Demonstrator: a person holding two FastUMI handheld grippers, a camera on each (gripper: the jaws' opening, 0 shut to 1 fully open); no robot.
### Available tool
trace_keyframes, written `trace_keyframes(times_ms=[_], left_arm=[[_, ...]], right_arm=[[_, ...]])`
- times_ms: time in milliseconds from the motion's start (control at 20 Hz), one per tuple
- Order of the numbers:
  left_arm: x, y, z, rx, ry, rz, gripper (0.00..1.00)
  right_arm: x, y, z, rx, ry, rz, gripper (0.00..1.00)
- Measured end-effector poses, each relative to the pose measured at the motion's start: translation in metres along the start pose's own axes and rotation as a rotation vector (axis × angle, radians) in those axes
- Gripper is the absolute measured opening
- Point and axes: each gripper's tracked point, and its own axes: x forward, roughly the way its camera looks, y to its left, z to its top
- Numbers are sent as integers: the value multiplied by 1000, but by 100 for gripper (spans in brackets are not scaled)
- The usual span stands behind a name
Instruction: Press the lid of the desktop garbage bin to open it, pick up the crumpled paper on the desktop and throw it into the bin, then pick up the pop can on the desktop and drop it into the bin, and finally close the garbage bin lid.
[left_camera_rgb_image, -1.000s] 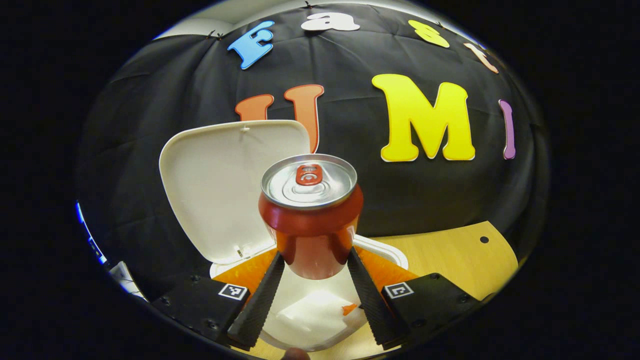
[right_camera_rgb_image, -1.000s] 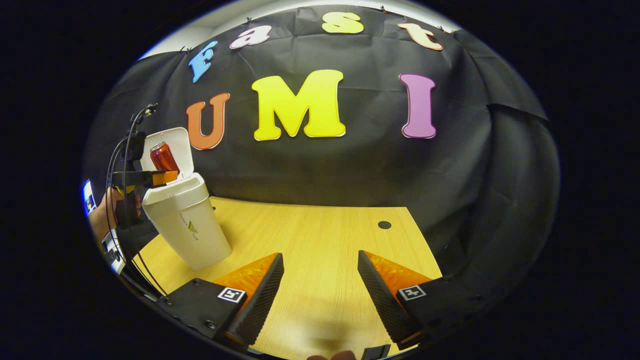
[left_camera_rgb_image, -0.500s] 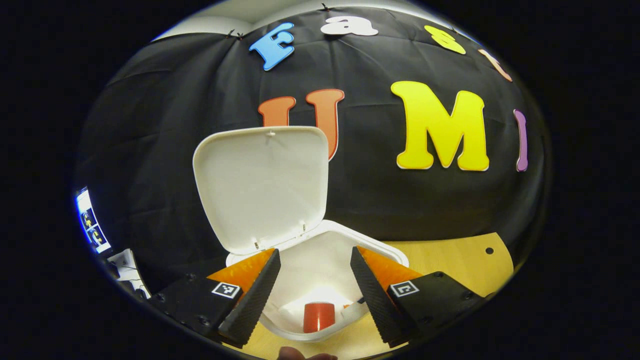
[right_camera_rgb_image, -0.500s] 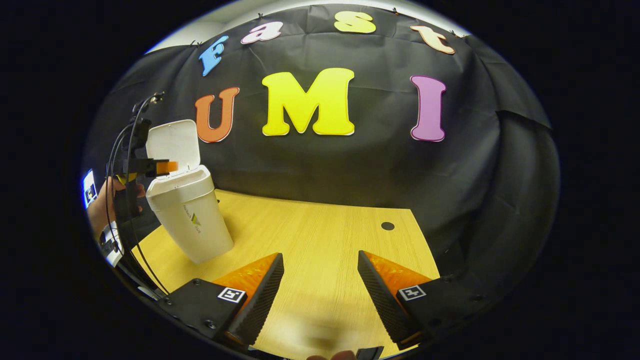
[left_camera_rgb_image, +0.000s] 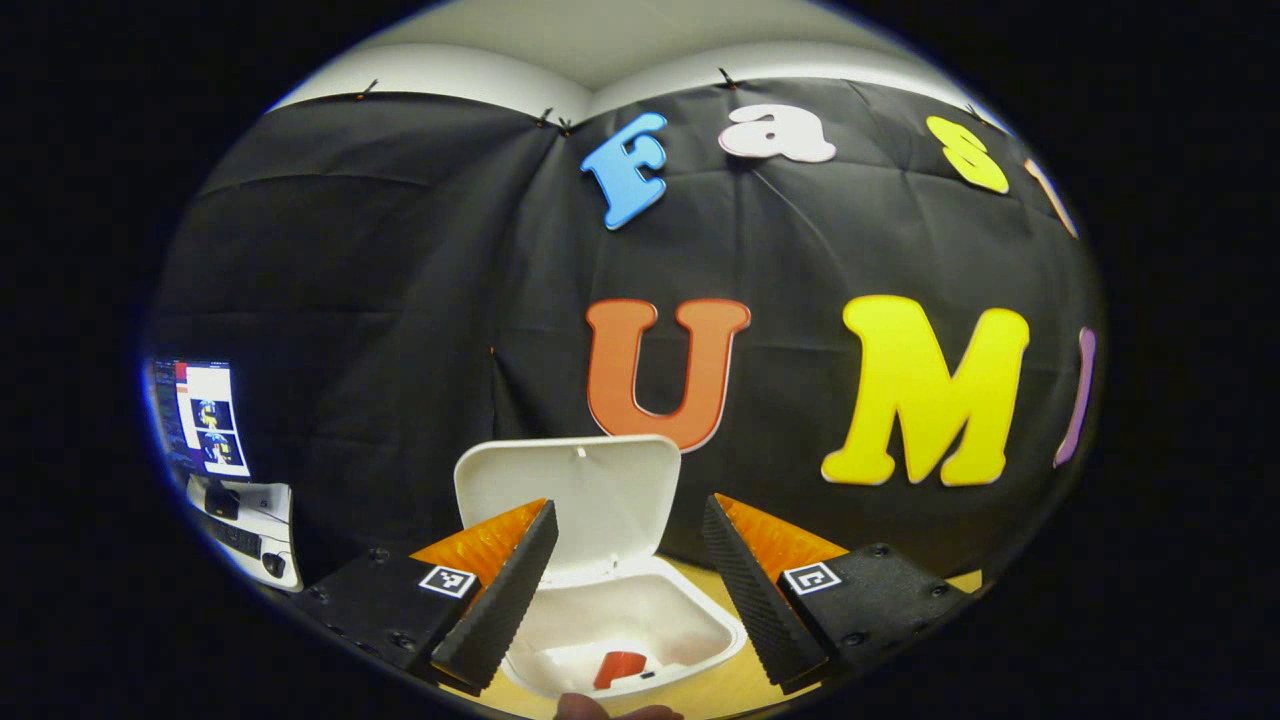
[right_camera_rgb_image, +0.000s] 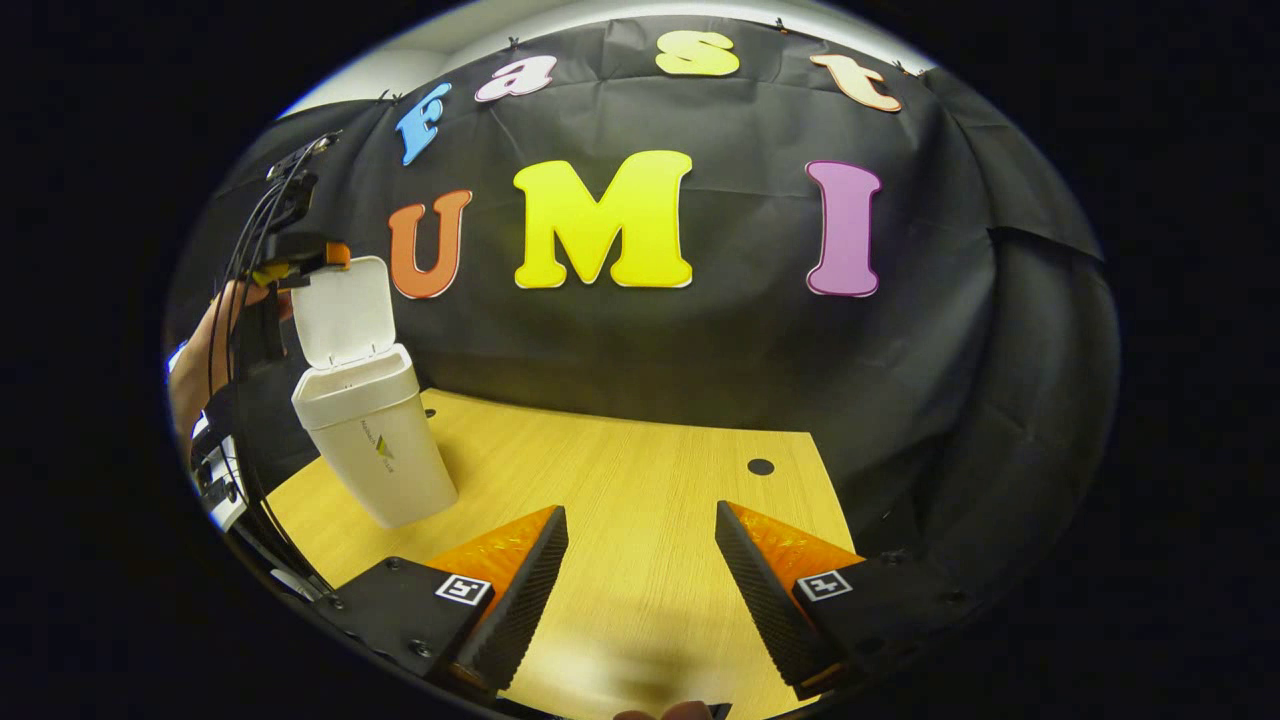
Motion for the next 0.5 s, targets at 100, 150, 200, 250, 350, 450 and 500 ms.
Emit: trace_keyframes(times_ms=[100,150,200,250,350,450,500], left_arm=[[12,-1,21,-22,-24,45,95],[18,3,26,-29,-24,73,95],[25,8,32,-46,-21,97,95],[33,10,33,-69,-8,111,95],[50,20,33,-90,19,156,94],[67,34,31,-72,59,224,94],[75,41,28,-69,72,253,94]], right_arm=[[0,-10,6,-2,-10,-4,95],[0,-15,10,-1,-17,-8,95],[2,-21,13,4,-21,-13,95],[3,-24,18,15,-26,-15,95],[6,-31,29,25,-45,-24,95],[9,-35,38,24,-60,-31,95],[10,-38,40,27,-65,-36,94]])
